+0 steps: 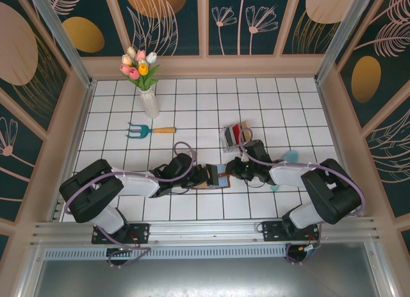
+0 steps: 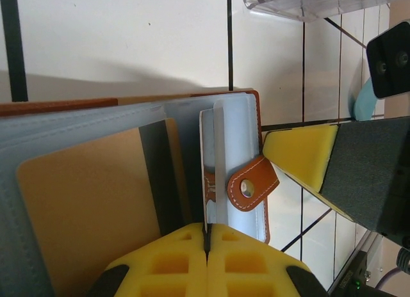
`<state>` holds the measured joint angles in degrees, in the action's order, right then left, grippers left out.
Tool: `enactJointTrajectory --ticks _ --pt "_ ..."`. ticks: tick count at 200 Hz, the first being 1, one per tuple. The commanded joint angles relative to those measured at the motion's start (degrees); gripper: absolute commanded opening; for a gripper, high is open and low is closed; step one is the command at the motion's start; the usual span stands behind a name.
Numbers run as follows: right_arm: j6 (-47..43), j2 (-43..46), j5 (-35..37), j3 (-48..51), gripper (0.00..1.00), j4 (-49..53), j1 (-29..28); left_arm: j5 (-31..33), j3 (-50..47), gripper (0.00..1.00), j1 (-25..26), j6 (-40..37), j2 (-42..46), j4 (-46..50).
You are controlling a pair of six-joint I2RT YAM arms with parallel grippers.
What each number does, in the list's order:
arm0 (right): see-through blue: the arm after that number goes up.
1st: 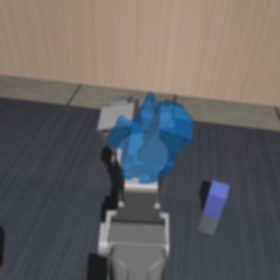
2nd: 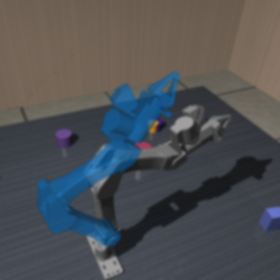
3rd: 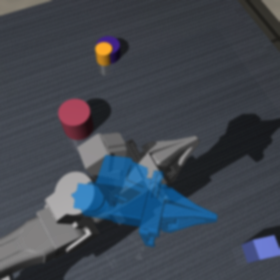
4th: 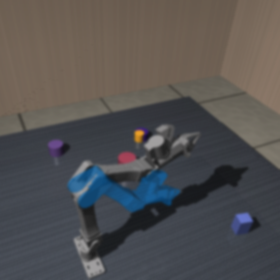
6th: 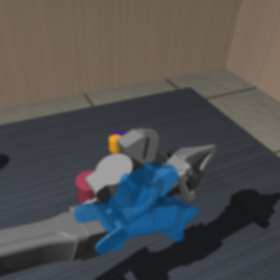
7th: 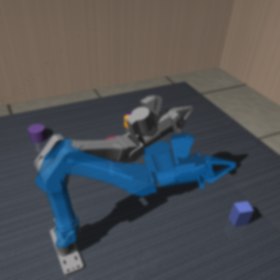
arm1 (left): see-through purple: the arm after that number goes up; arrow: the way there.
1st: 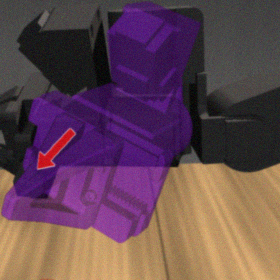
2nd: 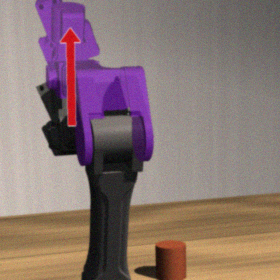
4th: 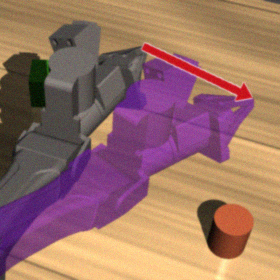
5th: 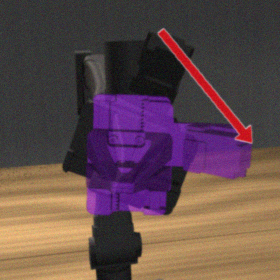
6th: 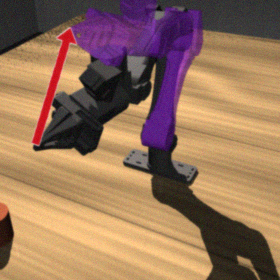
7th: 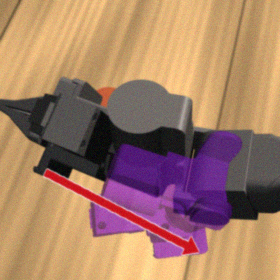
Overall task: Put the credit cards into the card holder
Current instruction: Insert the credit card into the card slot.
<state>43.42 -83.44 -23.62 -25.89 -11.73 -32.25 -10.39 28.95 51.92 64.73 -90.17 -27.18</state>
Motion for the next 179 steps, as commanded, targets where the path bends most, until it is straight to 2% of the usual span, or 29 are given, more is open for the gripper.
enactJointTrajectory --ticks 1,13,61,108,161,179 --pt "-1.2 -1.8 1.8 -0.3 0.16 3.9 -0.4 -2.4 1.5 0.04 0.4 0.0 -1.1 2.3" --pt "-0.9 -1.8 1.5 -0.1 0.16 3.8 -0.5 -2.8 2.8 0.07 0.6 -0.5 -2.0 2.7" --pt "0.2 -0.9 1.4 0.5 0.16 3.4 -0.5 -0.1 8.9 0.10 3.1 -2.9 -6.1 9.7" --pt "-0.5 -0.4 3.0 0.1 0.16 5.3 -0.4 4.9 7.7 0.28 3.1 -3.3 -1.8 14.3" --pt "-0.7 -0.2 3.3 0.0 0.16 6.4 -0.5 5.2 8.5 0.26 3.2 -4.3 -1.3 16.6" --pt "-0.7 -0.1 3.1 0.0 0.16 6.6 -0.5 5.3 8.2 0.17 3.2 -4.4 -1.0 16.8"
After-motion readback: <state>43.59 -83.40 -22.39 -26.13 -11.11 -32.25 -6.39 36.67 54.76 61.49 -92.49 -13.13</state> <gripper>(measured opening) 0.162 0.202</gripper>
